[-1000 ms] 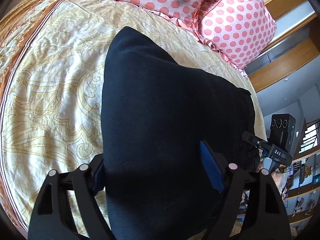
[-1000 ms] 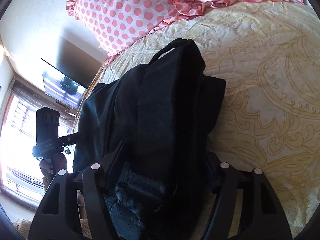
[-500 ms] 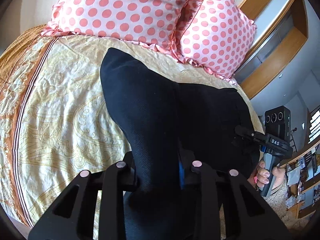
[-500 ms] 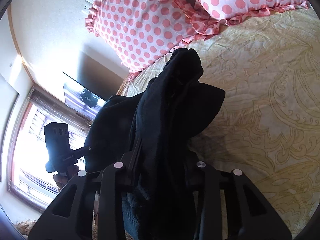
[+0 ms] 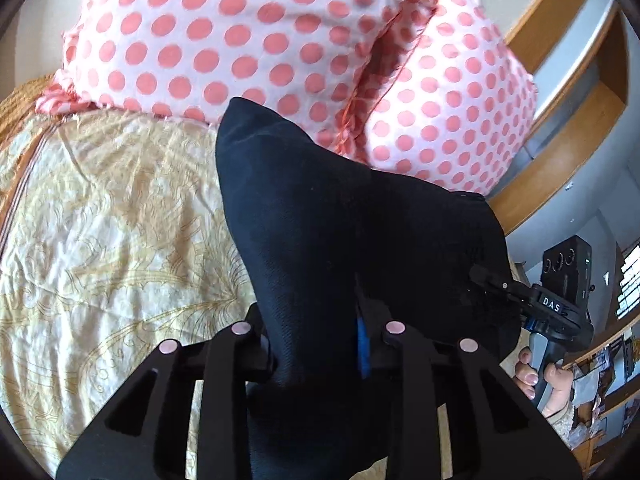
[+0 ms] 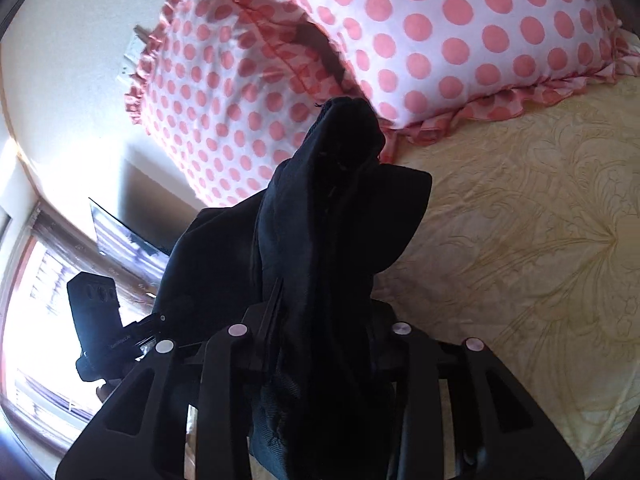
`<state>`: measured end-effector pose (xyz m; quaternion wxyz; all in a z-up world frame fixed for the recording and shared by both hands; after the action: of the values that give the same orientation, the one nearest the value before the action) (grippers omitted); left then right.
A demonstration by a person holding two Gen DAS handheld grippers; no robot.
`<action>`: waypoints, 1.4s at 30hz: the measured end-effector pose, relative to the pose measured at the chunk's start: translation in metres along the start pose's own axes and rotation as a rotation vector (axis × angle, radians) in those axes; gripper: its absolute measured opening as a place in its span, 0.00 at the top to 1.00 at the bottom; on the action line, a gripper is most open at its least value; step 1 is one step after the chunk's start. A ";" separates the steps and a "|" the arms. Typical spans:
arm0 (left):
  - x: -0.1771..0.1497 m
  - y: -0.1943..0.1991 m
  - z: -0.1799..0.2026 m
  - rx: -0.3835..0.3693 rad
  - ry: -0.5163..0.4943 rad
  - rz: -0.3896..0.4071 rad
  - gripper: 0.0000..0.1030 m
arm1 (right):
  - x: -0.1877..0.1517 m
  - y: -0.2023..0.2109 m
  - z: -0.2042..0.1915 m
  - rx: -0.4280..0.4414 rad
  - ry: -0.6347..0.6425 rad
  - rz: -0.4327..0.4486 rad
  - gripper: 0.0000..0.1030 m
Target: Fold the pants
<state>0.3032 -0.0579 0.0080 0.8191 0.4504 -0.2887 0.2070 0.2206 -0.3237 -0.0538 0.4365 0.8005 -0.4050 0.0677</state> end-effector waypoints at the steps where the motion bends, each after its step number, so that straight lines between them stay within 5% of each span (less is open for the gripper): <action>1: -0.004 -0.009 -0.010 0.041 0.016 -0.014 0.65 | -0.006 -0.007 0.011 -0.046 -0.002 -0.021 0.66; 5: -0.006 -0.010 -0.031 0.065 0.082 0.007 0.39 | -0.013 -0.008 0.021 -0.106 0.047 -0.004 0.54; 8: 0.008 0.016 -0.048 0.181 0.081 0.100 0.15 | -0.012 0.007 0.017 -0.199 0.128 0.040 0.46; 12: 0.019 0.060 -0.047 0.302 -0.002 0.249 0.13 | -0.006 0.045 -0.009 -0.353 0.355 0.225 0.44; 17: -0.014 0.074 0.016 0.237 -0.181 0.289 0.08 | -0.049 0.057 -0.067 -0.285 0.567 0.248 0.44; 21: -0.051 0.047 0.053 0.198 -0.288 0.202 0.06 | -0.071 0.040 -0.067 -0.276 0.541 0.156 0.44; 23: -0.067 0.022 0.045 0.243 -0.288 0.118 0.06 | -0.080 0.022 -0.047 -0.320 0.500 0.079 0.42; 25: -0.081 0.002 0.029 0.262 -0.258 0.050 0.06 | -0.080 0.021 -0.044 -0.306 0.505 0.102 0.40; 27: -0.083 -0.002 0.025 0.278 -0.284 0.073 0.04 | -0.081 0.024 -0.048 -0.294 0.495 0.111 0.38; 30: -0.085 0.008 0.030 0.317 -0.335 0.121 0.03 | -0.086 0.044 -0.058 -0.301 0.488 0.185 0.08; 35: -0.092 0.041 0.034 0.371 -0.347 0.225 0.02 | -0.098 0.072 -0.066 -0.367 0.530 0.334 0.01; 42: -0.108 0.081 0.034 0.424 -0.371 0.333 0.02 | -0.123 0.096 -0.068 -0.456 0.540 0.418 0.01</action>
<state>0.1642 -0.0540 0.0013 0.5953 0.5876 -0.4532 0.3082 0.0879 -0.2281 -0.0074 0.6702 0.5372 -0.4345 0.2710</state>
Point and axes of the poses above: each gripper's, at about its wrist camera, not at the fingertips, and y roughly against the way its jaws point, z to its right, x to its top, the point moved 9 cm from there along -y, roughly the way its jaws point, and after that the axes turned 9 degrees about z, right-handed, at the moved point
